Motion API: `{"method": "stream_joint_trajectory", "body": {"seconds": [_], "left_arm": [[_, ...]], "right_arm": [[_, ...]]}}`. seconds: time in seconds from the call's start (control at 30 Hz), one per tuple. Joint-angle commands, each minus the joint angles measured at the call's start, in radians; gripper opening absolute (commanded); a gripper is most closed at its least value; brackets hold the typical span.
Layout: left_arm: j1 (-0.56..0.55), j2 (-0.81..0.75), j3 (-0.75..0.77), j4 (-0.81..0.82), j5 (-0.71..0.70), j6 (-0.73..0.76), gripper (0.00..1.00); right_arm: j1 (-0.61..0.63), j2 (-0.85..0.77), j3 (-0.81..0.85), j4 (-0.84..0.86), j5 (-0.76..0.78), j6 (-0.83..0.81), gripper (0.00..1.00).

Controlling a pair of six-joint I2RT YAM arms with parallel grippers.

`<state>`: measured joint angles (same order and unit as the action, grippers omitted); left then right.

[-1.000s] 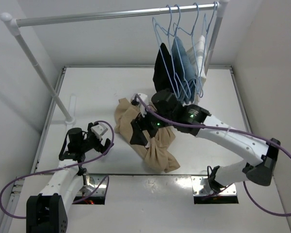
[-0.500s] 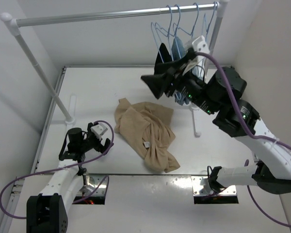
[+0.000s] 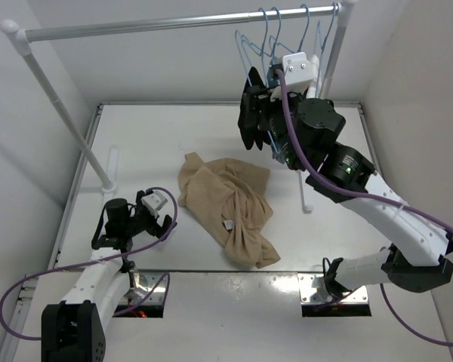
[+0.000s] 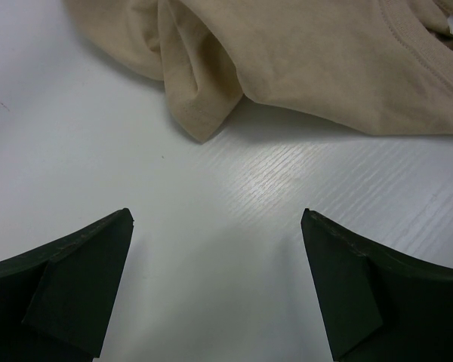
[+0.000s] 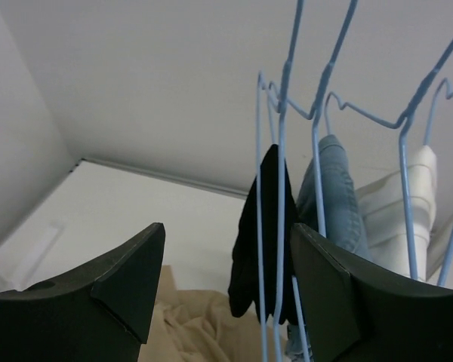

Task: Place the t-shirt on the hanger
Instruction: Grab a hanger with the right arm

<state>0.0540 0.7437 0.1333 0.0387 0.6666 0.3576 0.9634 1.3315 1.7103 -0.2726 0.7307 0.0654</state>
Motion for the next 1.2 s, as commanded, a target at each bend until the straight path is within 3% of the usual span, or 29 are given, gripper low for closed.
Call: {"method": "stream_joint_trajectory", "body": {"seconds": [0.0,0.23,0.77,1.17], "left_arm": [[0.012,-0.012,0.023,0.029,0.03,0.001,1.0],[0.012,-0.012,0.023,0.029,0.03,0.001,1.0],[0.012,-0.021,0.023,0.029,0.03,0.001,1.0],[0.012,-0.021,0.023,0.029,0.03,0.001,1.0]], "right_arm": [[-0.003,0.011,0.015,0.049,0.102,-0.059,0.68],[-0.012,0.011,-0.037,0.082,0.136,-0.095,0.68],[-0.051,0.011,-0.087,0.007,0.104,-0.021,0.49],[-0.117,0.001,-0.127,-0.014,0.058,0.014,0.49]]}}
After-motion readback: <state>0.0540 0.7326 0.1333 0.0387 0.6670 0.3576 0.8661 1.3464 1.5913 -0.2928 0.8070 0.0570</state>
